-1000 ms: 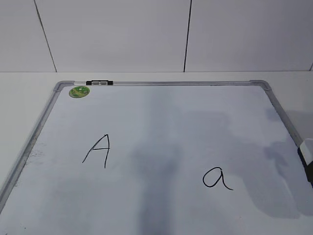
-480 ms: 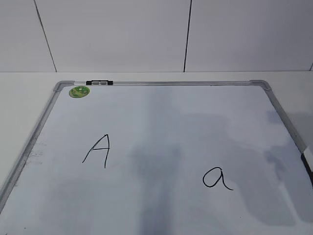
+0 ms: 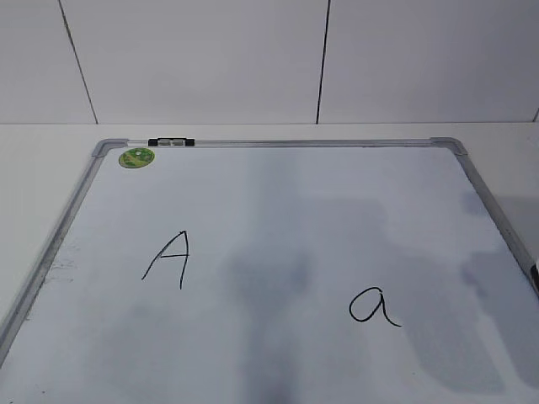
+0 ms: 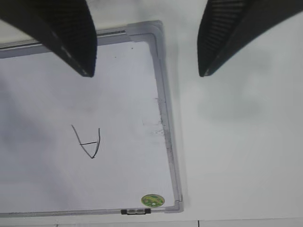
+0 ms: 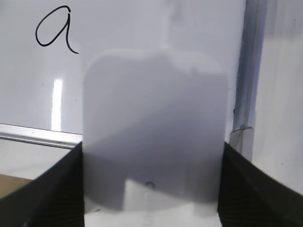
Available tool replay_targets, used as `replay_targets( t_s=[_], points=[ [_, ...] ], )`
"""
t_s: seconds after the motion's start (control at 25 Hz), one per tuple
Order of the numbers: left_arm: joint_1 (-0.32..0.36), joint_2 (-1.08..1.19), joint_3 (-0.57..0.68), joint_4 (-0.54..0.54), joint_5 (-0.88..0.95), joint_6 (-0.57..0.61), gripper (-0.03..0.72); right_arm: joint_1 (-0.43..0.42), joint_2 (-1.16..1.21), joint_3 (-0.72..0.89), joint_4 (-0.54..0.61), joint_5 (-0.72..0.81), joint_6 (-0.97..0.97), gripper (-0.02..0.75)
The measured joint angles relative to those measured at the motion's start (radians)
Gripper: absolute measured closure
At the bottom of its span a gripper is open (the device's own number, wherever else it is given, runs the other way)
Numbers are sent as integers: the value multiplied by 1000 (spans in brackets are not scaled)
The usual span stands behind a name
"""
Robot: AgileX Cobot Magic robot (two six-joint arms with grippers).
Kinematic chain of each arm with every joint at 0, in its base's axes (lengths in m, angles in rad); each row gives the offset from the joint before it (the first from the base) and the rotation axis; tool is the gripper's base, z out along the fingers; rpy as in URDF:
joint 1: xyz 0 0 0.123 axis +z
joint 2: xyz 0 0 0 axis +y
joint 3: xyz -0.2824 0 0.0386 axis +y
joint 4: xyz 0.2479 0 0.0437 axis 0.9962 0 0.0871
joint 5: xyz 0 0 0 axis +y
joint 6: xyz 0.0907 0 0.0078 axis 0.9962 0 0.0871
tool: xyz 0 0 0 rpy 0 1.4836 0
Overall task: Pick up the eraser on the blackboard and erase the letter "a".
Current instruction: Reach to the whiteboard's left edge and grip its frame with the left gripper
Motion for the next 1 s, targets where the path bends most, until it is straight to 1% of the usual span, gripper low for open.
replay_targets(
  t_s=[0.24,0.4,0.56,0.72,1.0],
  points=[
    [0,0,0,-20,-1,0,194,0,-18,0,-7,14,-1,171],
    [0,0,0,-24,-2,0,218,0,-18,0,-11,19,-2,171],
    [0,12,0,-45,-16,0,223,0,-18,0,-11,23,-2,171],
    [0,113,-44,-67,-54,0,224,0,-18,0,-11,25,-2,171],
    [-2,370,-130,-82,-170,0,223,0,-18,0,-11,26,-2,172]
  ],
)
